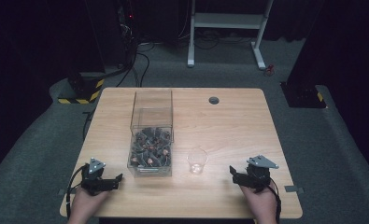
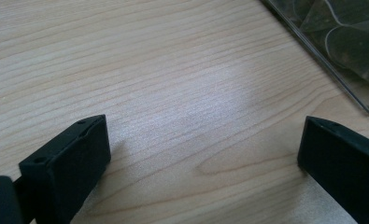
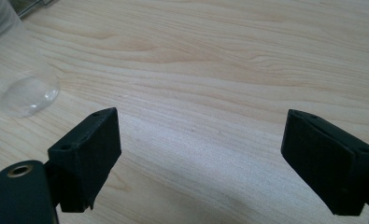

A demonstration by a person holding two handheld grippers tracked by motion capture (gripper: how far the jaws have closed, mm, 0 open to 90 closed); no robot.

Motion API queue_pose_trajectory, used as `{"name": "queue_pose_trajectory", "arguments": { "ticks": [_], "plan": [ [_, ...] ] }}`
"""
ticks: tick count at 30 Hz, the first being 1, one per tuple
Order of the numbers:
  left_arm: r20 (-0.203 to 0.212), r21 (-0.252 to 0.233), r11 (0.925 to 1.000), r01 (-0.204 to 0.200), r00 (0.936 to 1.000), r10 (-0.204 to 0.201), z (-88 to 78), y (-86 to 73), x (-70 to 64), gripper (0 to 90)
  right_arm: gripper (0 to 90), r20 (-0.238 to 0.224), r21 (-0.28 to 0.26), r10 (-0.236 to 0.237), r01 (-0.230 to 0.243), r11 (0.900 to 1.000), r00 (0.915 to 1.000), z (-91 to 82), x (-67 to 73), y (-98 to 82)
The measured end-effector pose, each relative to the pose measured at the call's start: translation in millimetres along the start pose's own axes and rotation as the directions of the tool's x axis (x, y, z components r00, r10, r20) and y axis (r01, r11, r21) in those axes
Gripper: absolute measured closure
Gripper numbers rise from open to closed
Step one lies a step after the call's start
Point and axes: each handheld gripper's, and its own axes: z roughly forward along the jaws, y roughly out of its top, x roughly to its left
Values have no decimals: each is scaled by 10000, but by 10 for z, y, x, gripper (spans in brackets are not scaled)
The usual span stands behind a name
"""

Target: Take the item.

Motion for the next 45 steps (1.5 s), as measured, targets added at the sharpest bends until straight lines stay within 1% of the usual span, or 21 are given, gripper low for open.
{"name": "queue_pose_trajectory", "arguments": {
  "ticks": [1, 2, 3, 4, 9, 10, 17, 22, 25, 31, 35, 36, 38, 45],
  "plan": [
    [-29, -2, 10000, 10, 10000, -10, 2, 0, -1, 22, 122, -10, -41, 73, -73, 10000, 10000, -16, 17, 19],
    [-33, 0, 10000, 16, 10000, -16, 2, 0, -1, 21, 122, -22, -101, -37, 37, 9999, 10000, -22, 17, 30],
    [-38, 7, 10000, 20, 10000, -20, 2, 0, 0, 20, 123, -21, -102, -12, 12, 9999, 10000, -29, 23, 37],
    [-40, 6, 10000, 23, 10000, -23, 2, 0, -1, 19, 124, -50, -135, -97, 96, 9999, 9999, -39, 23, 50],
    [-39, 8, 10000, 23, 10000, -23, 2, 0, 0, 19, 128, -57, -242, -31, 30, 9997, 10000, -79, 36, 91],
    [-39, 4, 10000, 25, 10000, -25, 2, 0, 0, 19, 131, -67, -291, -124, 122, 9995, 9999, -83, 32, 99],
    [-39, 4, 10000, 22, 10000, -22, 2, 0, 0, 19, 133, -108, -385, -59, 55, 9992, 9999, -113, 58, 134],
    [-36, 13, 10000, 25, 10000, -25, 0, -1, -1, 19, 140, -94, -508, -189, 184, 9985, 9998, -137, 71, 156],
    [-33, 19, 10000, 14, 10000, -14, -1, -2, 0, 19, 142, -151, -530, -162, 154, 9985, 9998, -140, 74, 160],
    [-30, 48, 10000, -26, 10000, 26, -3, -2, 3, 19, 148, -310, -499, -246, 230, 9985, 9992, -139, 131, 214],
    [-47, 52, 10000, -73, 10000, 73, -5, -1, 7, 19, 154, -413, -599, -376, 350, 9976, 9984, -156, 160, 264],
    [-10, 42, 10000, -7, 10000, 7, -3, -3, 2, 19, 154, -436, -610, -378, 351, 9975, 9983, -160, 173, 276],
    [-11, 47, 10000, -16, 10000, 16, -4, -3, 3, 19, 155, -499, -628, -437, 405, 9972, 9978, -163, 197, 299],
    [-11, 42, 10000, -13, 10000, 13, -4, -3, 2, 19, 157, -679, -773, -447, 395, 9962, 9967, -171, 261, 380]
  ]
}}
